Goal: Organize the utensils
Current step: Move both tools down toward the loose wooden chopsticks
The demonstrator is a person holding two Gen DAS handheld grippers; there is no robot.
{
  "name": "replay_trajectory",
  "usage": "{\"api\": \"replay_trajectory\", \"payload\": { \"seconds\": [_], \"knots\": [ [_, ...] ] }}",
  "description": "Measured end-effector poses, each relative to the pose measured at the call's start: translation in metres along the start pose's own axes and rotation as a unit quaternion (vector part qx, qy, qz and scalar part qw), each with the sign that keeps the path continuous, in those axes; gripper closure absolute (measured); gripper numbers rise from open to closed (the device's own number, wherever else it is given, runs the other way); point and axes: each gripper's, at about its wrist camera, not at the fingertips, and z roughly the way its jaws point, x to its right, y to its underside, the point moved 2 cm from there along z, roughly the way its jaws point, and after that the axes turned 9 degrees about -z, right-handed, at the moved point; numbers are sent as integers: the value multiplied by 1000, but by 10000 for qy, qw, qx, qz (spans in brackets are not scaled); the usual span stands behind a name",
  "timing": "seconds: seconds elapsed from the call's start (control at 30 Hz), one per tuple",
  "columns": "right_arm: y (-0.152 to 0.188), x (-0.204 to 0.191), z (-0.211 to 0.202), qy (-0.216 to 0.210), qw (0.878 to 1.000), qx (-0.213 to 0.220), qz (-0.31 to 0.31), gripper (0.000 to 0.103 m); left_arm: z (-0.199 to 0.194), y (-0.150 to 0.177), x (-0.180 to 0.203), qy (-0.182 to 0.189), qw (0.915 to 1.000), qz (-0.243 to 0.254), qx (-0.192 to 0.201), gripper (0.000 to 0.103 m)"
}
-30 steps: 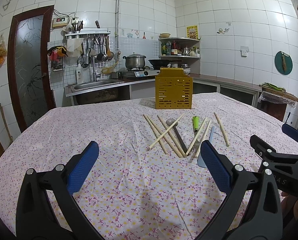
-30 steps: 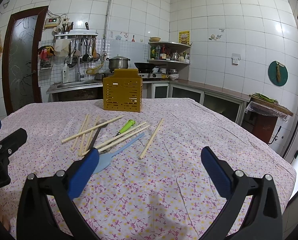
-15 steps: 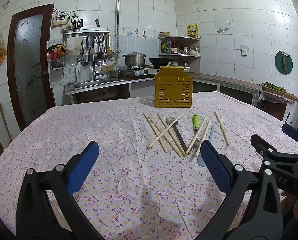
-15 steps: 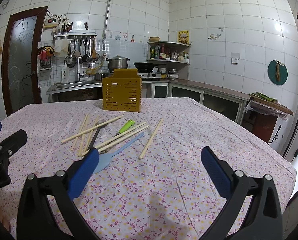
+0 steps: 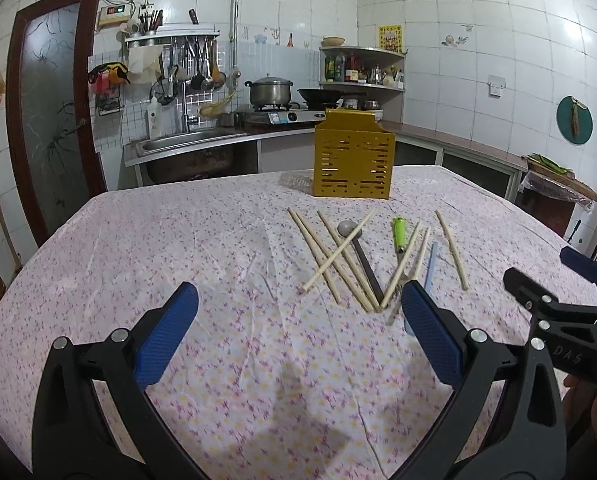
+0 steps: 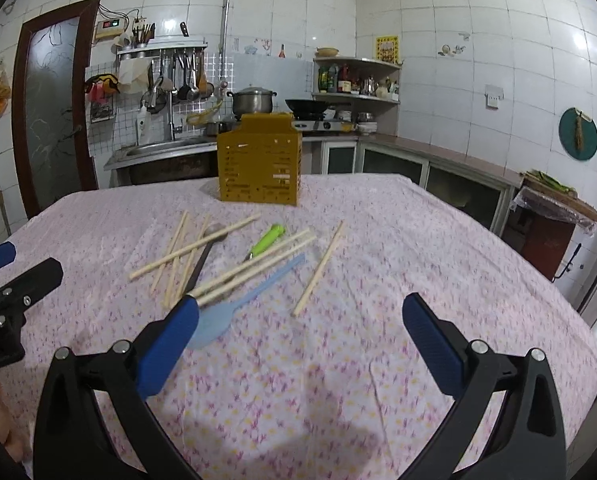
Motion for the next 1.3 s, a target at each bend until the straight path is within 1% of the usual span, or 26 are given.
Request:
{"api": "replay_trajectory", "payload": {
  "seconds": [0.07,0.17,0.23,0.3,0.33,0.4,0.43,0.5,0.57,0.67,0.73,0.77,0.8,0.93,1.03,1.1,1.13,1.2,1.27,1.3],
  "knots": [
    [-13,2,4,59,9999,71,-57,4,5,-11,-1,17,10000,-60,-19,5],
    [-28,10,14,-92,9999,1,117,4,17,-31,-1,39,9998,-149,-90,5],
    [-38,19,25,-137,9994,-77,305,4,30,-42,-3,39,9993,-212,-297,5],
    [-46,27,34,-172,9991,-59,376,4,43,-50,-7,92,9986,-301,-435,5],
    [-50,30,40,-180,9990,-79,393,4,48,-54,-8,62,9985,-309,-456,5],
    [-57,36,59,-267,9985,-230,421,4,61,-64,-10,-61,9982,-310,-510,5],
    [-60,40,71,-271,9980,-377,437,4,69,-69,-10,-27,9979,-340,-548,5],
    [-63,44,96,-248,9968,-610,447,4,87,-80,-10,-54,9975,-395,-588,5],
    [-62,50,119,-134,9954,-821,481,4,107,-87,-8,-81,9969,-389,-682,5],
    [-58,50,163,85,9906,-1304,401,4,141,-87,-3,-87,9947,-343,-964,5],
    [-52,51,180,147,9882,-1472,391,4,159,-85,-1,-79,9932,-332,-1112,5],
    [-50,51,190,205,9864,-1584,396,4,166,-84,-1,-149,9925,-346,-1167,5],
    [-48,51,196,246,9851,-1657,388,4,178,-84,-3,-224,9908,-401,-1276,5],
    [-40,54,214,345,9808,-1883,367,4,212,-81,-12,-227,9821,-658,-1752,5],
    [-39,55,227,291,9781,-2030,366,4,229,-76,-16,-171,9746,-884,-2051,10],
    [-39,53,233,312,9772,-2076,311,5,237,-71,-16,-166,9725,-911,-2137,13],
    [-39,52,235,330,9770,-2086,288,6,240,-68,-15,-188,9724,-859,-2162,15],
    [-38,51,239,322,9764,-2120,258,15,244,-61,-13,-184,9716,-744,-2240,25],
    [-34,51,243,304,9750,-2185,275,22,244,-55,-11,-186,9710,-707,-2278,30],
    [-31,52,246,271,9740,-2231,290,26,246,-53,-11,-190,9707,-709,-2288,31]
  ]
}}
